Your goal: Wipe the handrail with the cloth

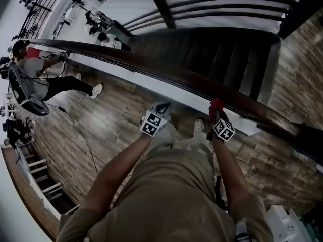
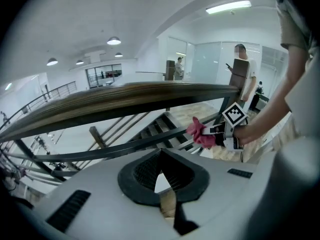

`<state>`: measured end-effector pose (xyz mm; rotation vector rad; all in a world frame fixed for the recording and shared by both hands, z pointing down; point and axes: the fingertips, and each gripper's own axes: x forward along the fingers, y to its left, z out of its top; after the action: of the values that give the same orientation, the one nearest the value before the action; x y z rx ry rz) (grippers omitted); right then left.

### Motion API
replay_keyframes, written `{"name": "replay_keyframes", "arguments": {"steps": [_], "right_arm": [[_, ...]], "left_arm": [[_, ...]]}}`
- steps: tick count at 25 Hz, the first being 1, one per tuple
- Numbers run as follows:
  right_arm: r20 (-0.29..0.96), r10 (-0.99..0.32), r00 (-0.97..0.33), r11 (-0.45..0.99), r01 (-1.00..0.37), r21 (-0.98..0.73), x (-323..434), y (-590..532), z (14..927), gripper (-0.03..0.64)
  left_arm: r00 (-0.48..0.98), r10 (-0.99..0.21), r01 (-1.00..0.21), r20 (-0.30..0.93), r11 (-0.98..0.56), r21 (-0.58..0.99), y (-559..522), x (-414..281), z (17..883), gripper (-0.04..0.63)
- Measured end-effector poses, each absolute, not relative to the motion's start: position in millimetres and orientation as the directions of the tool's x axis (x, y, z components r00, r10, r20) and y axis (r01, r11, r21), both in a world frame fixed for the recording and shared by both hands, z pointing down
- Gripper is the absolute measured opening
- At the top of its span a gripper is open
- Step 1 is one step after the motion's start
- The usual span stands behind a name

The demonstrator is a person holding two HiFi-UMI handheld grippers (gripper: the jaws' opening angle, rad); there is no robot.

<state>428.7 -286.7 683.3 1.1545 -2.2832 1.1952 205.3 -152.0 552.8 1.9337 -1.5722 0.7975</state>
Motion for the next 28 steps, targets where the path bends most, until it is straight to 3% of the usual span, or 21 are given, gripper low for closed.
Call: {"name": "replay_keyframes", "arguments": {"steps": [6,12,16,21,28], "right_arm": [[0.457,-0.241,-0.856,0.576,-0.505,-0.643,165.8,-235.2,639.8,0.072],[0.427,-0.041,-0.903,0.711,-0.327,-0.622,-40.8,-174.5,615.7,0.072],[0.471,0.015,-0.882,0.752,-0.301,-0.587,-185.2,-130.2,632.1,0.072],[0.536,-0.009,-0.844,0.752,-0.359,-0.552,-352.9,-84.9,657.0,0.072],[0.56,-0.031,-0.828,0.711,-0.413,-0.57,-561.1,-32.4,691.1,0.072]], "left_arm": [[-0.072,-0.721,-0.995,0.689,0.096,-0.003,-96.0,17.7,545.8,0.015],[-0.213,-0.735,-0.957,0.644,0.29,0.015,-38.2,-163.0,554.0,0.015],[-0.238,-0.734,-0.94,0.636,0.339,0.04,4.6,-291.3,566.4,0.015],[-0.2,-0.718,-0.945,0.666,0.322,0.063,51.7,-429.5,576.8,0.015],[-0.106,-0.682,-0.977,0.724,0.206,0.052,89.3,-580.0,603.0,0.015]]}}
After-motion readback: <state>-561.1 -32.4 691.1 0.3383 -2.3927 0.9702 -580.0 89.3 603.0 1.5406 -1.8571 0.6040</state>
